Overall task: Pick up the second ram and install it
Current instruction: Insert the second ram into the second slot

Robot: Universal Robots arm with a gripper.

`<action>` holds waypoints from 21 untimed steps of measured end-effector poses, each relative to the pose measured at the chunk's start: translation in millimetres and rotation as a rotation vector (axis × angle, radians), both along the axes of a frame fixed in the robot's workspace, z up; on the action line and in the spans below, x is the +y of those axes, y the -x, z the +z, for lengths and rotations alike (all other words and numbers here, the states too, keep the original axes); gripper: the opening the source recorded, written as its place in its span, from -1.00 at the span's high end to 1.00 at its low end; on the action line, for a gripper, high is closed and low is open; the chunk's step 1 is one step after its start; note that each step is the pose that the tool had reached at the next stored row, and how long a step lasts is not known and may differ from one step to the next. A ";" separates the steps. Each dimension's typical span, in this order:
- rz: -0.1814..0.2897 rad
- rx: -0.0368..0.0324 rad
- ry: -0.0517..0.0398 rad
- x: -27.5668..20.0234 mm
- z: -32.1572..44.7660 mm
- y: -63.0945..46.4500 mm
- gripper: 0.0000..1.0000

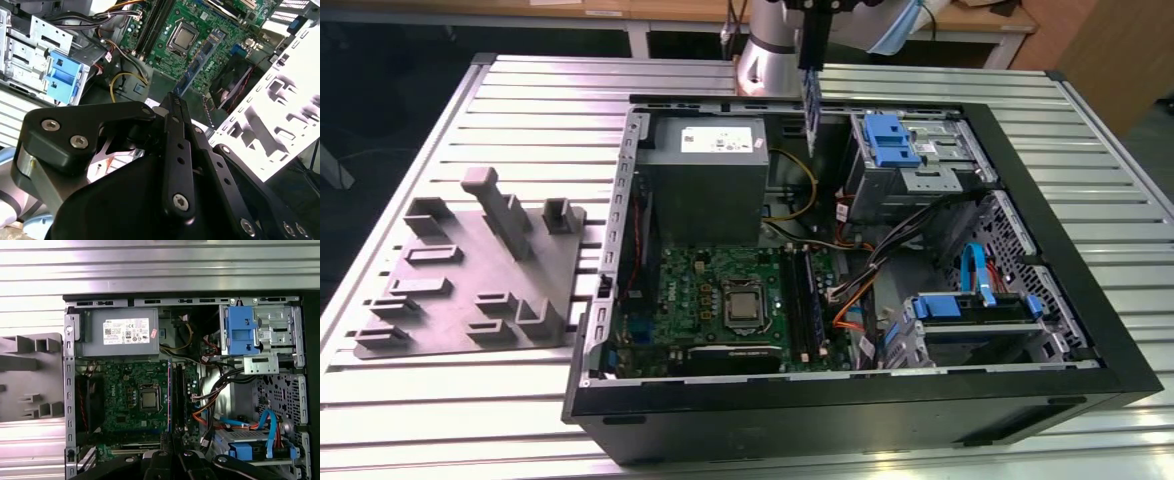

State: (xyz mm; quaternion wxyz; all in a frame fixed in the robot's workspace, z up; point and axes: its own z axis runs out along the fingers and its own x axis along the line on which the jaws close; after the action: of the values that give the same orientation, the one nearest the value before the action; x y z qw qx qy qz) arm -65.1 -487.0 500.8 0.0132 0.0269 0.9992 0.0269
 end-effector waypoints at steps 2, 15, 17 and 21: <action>0.004 0.0000 -0.0001 0.0 -3.1 -0.1 0.77; 0.026 0.0000 0.0001 0.0 -24.3 -0.8 0.77; 0.029 0.0000 0.0002 0.1 -27.5 -0.9 0.77; 0.036 0.0000 0.0001 0.0 -33.8 -1.0 0.77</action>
State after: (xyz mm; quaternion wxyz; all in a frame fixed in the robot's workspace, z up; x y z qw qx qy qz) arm -64.1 -486.9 467.0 0.0127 0.0088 0.9995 0.0271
